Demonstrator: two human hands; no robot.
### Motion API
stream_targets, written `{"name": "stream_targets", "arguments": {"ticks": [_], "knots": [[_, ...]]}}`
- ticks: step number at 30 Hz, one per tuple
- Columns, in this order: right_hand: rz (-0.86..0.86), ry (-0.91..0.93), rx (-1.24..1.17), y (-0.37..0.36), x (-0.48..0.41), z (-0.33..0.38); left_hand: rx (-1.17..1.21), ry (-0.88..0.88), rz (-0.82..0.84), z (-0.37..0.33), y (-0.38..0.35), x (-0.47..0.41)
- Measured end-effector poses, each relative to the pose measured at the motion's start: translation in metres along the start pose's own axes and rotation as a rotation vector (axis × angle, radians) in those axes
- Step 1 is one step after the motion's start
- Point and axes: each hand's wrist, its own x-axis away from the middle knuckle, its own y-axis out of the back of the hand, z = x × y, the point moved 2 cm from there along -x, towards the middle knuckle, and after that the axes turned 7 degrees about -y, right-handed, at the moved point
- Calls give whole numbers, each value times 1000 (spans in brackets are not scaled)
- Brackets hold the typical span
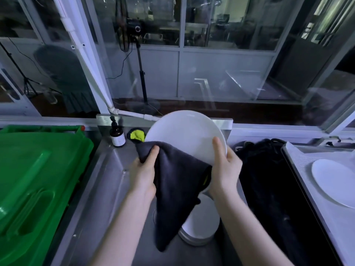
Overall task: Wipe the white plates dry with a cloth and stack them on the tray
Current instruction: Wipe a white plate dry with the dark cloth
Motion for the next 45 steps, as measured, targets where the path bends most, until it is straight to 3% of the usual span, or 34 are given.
{"name": "stream_targets", "arguments": {"ticks": [3, 7, 11, 13, 15, 17, 19, 22, 24, 25, 27, 30, 33, 35, 38, 41, 43, 45], "knots": [[67, -55, 32, 3, 3, -12, 11, 23, 41, 3, 4, -1], [369, 117, 236, 16, -18, 29, -62, -183, 165, -26, 10, -11], [644, 389, 812, -2, -26, 70, -425, -430, 535, -54, -6, -9], [712, 445, 1005, -11, -23, 70, -508, -460, 609, -57, -14, -4], [692, 537, 992, -13, -20, 67, -485, -428, 618, -58, -14, -1], [649, 507, 899, -6, -24, 61, -416, -388, 575, -53, -9, -2], [568, 344, 695, 2, -29, 53, -315, -343, 390, -45, -2, 0], [239, 125, 272, 2, -22, 25, -25, -87, 37, -18, 1, 9], [33, -35, 23, -2, -7, -4, 58, 56, -55, -2, 0, 13], [8, -99, -28, -3, -1, -15, 55, 72, -55, 2, 1, 12], [91, -120, 34, 1, 0, -19, 64, 47, -21, -1, 5, 7], [357, 86, 200, 11, -14, 19, 28, -71, 77, -15, 12, -3], [601, 241, 628, 5, -25, 62, -196, -262, 279, -33, 8, -8], [672, 318, 883, -4, -26, 71, -350, -404, 458, -48, 0, -7], [692, 552, 976, -14, -21, 69, -499, -497, 633, -52, -11, -6], [688, 668, 929, -13, -20, 56, -541, -423, 593, -41, -9, -9], [581, 610, 871, -5, -25, 48, -465, -365, 525, -35, -3, -11], [366, 383, 608, 1, -29, 34, -245, -276, 316, -28, 3, -11]]}}
